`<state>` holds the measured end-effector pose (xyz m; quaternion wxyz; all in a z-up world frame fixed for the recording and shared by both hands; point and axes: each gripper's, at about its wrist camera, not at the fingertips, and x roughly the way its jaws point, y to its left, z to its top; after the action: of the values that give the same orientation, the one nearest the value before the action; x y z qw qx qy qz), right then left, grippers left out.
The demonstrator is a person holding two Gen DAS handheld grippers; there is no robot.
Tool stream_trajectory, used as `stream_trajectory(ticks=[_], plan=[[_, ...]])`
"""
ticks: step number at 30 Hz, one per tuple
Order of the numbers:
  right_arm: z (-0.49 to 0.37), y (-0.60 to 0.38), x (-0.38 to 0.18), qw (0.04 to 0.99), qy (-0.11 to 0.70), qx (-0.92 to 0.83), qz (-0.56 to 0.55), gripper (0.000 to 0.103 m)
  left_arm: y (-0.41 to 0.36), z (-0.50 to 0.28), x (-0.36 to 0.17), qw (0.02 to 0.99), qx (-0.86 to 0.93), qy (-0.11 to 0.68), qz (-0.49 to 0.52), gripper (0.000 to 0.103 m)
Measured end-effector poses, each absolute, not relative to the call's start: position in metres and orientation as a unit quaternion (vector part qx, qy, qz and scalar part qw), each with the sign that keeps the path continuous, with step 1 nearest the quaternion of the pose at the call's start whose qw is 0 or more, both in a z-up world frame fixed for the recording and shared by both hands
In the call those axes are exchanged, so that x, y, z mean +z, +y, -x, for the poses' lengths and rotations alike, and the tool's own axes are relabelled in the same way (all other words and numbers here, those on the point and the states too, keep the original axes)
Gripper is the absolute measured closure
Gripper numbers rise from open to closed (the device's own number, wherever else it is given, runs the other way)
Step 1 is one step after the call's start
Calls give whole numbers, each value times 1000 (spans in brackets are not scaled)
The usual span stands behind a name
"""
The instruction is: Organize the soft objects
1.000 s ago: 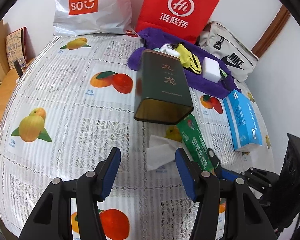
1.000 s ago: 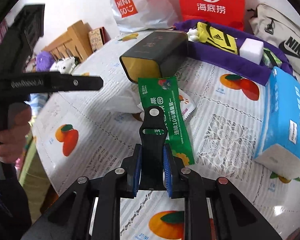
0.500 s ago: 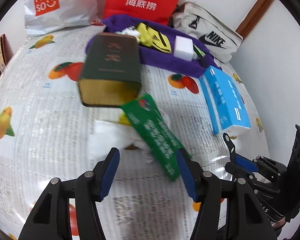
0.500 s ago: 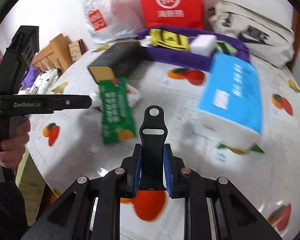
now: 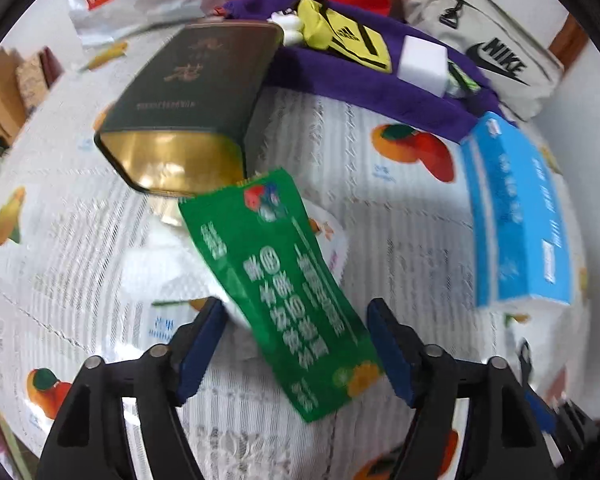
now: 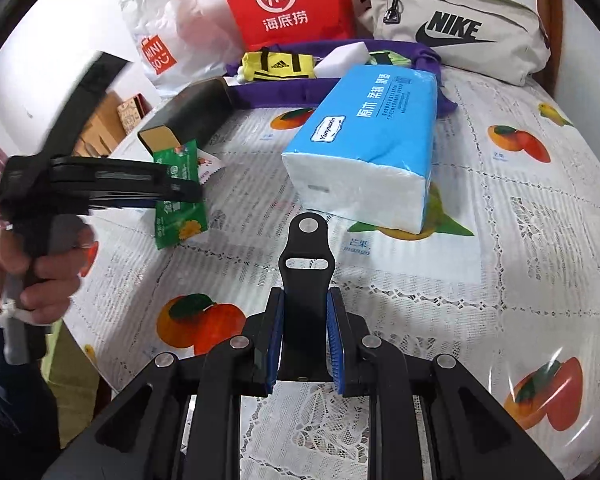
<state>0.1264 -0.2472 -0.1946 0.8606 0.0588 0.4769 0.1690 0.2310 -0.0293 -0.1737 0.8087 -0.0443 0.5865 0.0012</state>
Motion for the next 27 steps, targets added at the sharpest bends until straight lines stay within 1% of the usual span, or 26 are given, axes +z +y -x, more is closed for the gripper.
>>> stream_trajectory(ticks=[3,5,7,8,10,11,12,19,20,21,23,24,27], plan=[[-125,-249,-192,863,471,174,-55,82,-36,-232,-175,811,15,585,23,33],[-125,-250,-191,864,467,178,-54,82,-34,-228,-171,816,5,578,30,54],[-126,-252,-190,865,464,183,-57,82,-29,-223,-166,816,-13,575,47,60],[-126,-253,-190,865,463,184,-58,82,-27,-219,-162,818,-22,573,51,68],[-126,-254,-191,865,461,187,-62,82,-23,-212,-157,816,-41,574,55,68],[-126,-255,-192,864,462,190,-65,82,-21,-209,-155,816,-46,573,56,71],[-126,-255,-193,862,464,193,-68,82,-18,-205,-152,817,-52,572,57,72],[-128,-249,-191,862,463,196,-58,82,-6,-185,-155,809,-67,581,64,72],[-127,-249,-190,863,462,198,-59,82,-8,-187,-157,808,-70,581,66,70],[-125,-248,-190,863,460,198,-58,82,-12,-187,-157,809,-77,579,66,66],[-123,-248,-189,864,460,195,-57,82,-22,-184,-154,817,-89,568,54,40],[-122,-248,-189,864,461,194,-58,82,-27,-184,-153,822,-90,561,43,36],[-120,-249,-189,864,462,189,-59,82,-43,-188,-157,822,-84,563,19,35]])
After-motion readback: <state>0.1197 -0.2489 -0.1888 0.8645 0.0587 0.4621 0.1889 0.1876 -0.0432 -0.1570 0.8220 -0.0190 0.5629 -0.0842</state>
